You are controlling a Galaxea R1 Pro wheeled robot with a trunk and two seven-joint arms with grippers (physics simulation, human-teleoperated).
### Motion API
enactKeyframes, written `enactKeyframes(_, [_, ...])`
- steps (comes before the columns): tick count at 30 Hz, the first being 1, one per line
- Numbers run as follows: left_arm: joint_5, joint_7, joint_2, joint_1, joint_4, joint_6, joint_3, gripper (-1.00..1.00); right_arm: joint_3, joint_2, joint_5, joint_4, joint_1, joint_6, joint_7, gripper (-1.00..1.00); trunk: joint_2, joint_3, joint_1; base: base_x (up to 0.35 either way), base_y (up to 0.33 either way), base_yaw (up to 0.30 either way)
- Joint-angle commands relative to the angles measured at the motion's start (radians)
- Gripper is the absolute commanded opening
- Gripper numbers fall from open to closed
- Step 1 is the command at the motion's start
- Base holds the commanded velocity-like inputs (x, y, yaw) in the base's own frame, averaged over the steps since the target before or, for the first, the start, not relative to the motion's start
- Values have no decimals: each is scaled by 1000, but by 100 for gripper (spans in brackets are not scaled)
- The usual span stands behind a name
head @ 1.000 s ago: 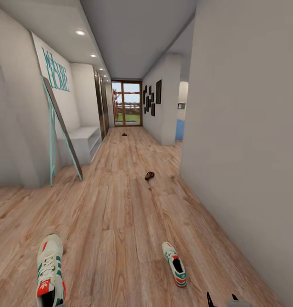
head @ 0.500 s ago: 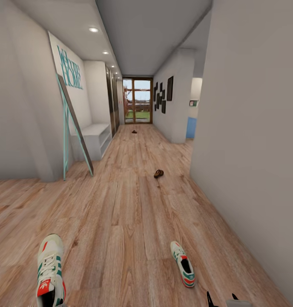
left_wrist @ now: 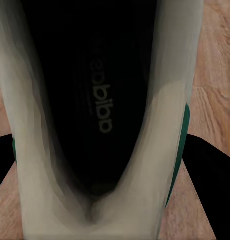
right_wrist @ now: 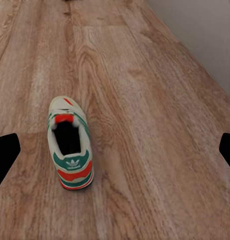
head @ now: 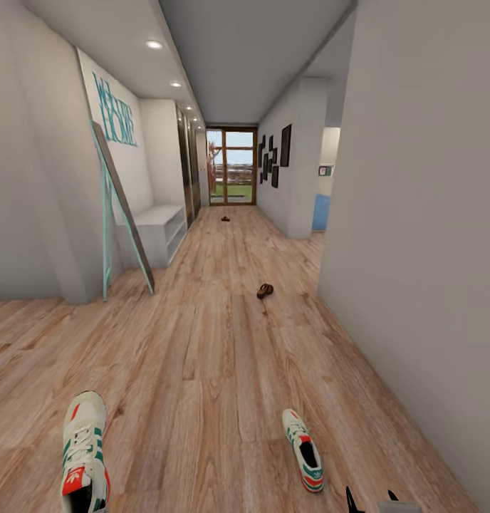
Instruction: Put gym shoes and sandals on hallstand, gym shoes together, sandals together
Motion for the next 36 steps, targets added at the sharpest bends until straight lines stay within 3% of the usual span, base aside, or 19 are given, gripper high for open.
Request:
enactKeyframes(1, [2, 2, 0, -1, 0, -3, -1, -100, -2, 0, 3, 1, -1, -3, 0, 100, 0, -1, 0, 191, -215, 167])
enactKeyframes(18, [2, 4, 0, -1, -1, -4, -1, -100, -2, 0, 3, 1, -1, -3, 0, 100, 0, -1, 0, 43, -260, 252])
enactKeyframes(36, [-1, 2, 0, -1, 0, -4, -3, -100, -1, -1, 6, 6, -1, -3, 7, 100, 0, -1, 0, 0, -31, 21])
